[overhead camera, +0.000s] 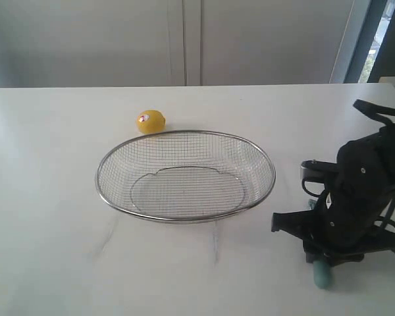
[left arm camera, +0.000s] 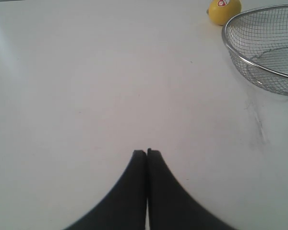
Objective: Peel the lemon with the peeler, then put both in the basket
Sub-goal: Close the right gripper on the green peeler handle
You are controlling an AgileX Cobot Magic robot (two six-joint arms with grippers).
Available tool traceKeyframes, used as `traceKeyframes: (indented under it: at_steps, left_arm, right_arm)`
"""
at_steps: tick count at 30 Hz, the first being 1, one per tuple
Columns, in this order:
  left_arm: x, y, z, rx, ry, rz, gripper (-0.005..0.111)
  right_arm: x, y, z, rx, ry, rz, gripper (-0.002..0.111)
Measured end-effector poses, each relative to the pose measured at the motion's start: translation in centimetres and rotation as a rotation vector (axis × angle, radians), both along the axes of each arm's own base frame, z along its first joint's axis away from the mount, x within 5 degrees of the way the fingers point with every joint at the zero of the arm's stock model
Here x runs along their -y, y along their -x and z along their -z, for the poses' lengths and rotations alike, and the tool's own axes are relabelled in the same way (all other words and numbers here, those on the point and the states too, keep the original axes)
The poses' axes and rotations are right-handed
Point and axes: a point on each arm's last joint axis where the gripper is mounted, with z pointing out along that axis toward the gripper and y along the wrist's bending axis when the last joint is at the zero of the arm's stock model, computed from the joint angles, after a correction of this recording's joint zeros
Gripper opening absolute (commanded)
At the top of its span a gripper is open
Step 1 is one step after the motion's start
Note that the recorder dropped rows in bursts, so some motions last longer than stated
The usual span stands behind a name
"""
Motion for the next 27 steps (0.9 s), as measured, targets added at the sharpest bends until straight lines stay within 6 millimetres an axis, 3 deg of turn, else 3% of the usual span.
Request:
traceKeyframes:
  at_steps: [3, 4, 15, 27]
  left_arm:
    - [0.0, 0.0, 0.0, 0.0, 0.0, 0.0, 0.0]
    - [0.0, 0.0, 0.0, 0.0, 0.0, 0.0, 0.0]
    - [0.0, 0.0, 0.0, 0.0, 0.0, 0.0, 0.0]
    - [0.0, 0.0, 0.0, 0.0, 0.0, 0.0, 0.0]
  right_arm:
    - [0.0, 0.0, 0.0, -0.003, 0.004, -0.001, 0.003]
    - [0.0, 0.0, 0.0, -0.002, 0.004, 0.001, 0.0]
    - [0.0, 0.1, -0.3, 0.011, -0.009, 0.044, 0.0]
    - [0.4, 1.1, -4.9, 0.137, -0.063, 0.052, 0.0]
